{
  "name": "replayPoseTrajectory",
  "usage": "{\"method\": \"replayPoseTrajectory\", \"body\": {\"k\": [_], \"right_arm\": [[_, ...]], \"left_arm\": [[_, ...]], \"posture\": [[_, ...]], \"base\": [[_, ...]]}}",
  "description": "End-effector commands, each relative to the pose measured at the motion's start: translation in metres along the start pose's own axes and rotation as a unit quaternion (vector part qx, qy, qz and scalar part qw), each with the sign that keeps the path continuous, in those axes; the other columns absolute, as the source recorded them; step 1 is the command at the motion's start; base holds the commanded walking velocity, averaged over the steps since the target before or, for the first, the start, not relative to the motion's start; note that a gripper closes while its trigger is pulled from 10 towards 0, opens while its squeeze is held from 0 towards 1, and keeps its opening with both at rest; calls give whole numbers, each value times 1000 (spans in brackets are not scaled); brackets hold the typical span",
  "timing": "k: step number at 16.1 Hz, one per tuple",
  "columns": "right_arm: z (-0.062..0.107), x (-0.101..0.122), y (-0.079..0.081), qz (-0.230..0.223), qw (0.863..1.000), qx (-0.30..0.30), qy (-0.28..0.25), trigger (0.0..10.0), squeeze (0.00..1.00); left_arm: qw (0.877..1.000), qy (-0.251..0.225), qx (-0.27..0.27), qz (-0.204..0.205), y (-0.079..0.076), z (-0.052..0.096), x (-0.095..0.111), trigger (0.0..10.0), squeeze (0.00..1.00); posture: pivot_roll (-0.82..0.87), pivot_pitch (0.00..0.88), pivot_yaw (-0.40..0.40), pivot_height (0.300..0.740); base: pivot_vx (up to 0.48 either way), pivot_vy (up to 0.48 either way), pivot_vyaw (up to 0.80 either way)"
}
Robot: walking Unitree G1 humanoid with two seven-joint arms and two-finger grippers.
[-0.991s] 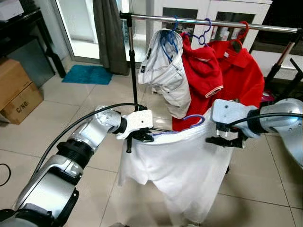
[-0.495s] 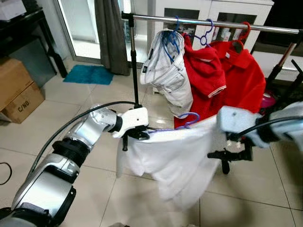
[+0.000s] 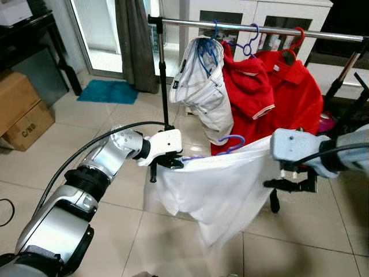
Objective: Hang hanger
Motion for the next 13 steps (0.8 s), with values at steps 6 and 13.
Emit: {"method": "replayPoseTrajectory", "body": {"k": [6, 13], "right_arm": [[-26, -4, 18, 38, 999, -11, 34, 10000, 1000], [-39, -21, 9, -35, 990, -121, 56, 10000, 0]], "left_arm": [[1000, -23, 20, -2, 7, 1, 10, 0, 0], [999, -39, 28, 13, 5, -2, 12, 0, 0]], "posture": [[-280, 0, 24, 740], [-274, 0, 33, 740]], "base": [[0, 0, 0], [0, 0, 0]]}}
Point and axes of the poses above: a point about 5 cm out from each wrist's last joint towards the gripper, its own z axis pointing back from the gripper into the wrist, its own x axis along the axis of the wrist's last joint, y = z × x, the point moved 1 cm from there along -z, pointing out of the wrist towards the gripper, and after that the axes turned 8 degrees about -z, right-handed, at the moved point
